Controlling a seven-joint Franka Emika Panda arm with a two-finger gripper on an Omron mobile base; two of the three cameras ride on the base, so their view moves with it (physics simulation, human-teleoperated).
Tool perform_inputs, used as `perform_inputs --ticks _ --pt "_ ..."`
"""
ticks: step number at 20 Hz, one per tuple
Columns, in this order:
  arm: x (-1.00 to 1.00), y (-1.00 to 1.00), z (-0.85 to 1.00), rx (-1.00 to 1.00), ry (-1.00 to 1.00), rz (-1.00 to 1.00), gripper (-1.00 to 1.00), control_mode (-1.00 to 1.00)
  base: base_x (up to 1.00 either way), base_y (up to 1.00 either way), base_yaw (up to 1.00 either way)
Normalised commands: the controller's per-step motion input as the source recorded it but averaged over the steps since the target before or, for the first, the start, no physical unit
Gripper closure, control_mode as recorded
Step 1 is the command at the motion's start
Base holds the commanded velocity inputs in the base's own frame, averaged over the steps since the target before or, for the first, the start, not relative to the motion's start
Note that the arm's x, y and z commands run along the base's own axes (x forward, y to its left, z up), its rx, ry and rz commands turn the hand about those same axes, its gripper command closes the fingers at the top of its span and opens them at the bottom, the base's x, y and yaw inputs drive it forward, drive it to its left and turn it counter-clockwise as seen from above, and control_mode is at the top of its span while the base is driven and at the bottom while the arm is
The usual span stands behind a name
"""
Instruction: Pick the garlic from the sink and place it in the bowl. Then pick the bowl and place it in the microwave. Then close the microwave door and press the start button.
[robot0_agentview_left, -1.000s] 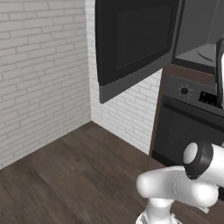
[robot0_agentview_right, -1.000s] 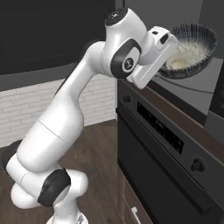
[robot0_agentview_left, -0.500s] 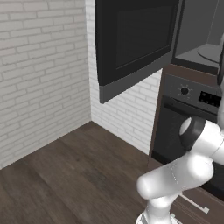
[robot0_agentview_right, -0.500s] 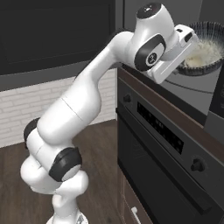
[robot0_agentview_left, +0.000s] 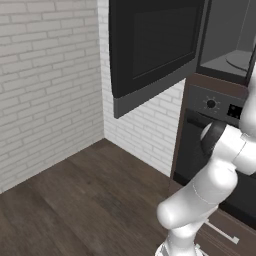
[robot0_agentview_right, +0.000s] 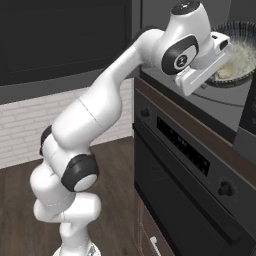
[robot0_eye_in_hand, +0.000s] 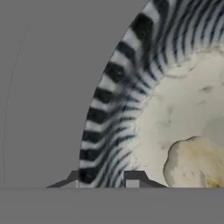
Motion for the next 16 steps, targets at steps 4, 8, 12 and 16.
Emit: perform_inputs --ticks 4,8,12,16 --pt "0.04 0.04 -0.05 0.0 0.06 -0.01 -1.0 -1.0 0.0 0.0 0.0" --pt "-0.01 0.02 -0.04 0.0 -0.18 0.0 -1.0 -1.0 0.0 0.0 0.0" --pt "-0.16 0.3 -0.24 0.0 -0.5 0.0 -1.0 -1.0 0.0 0.0 0.0" --pt "-0.7 0.89 -0.78 -0.05 -0.7 0.0 -1.0 -1.0 0.0 0.0 0.0"
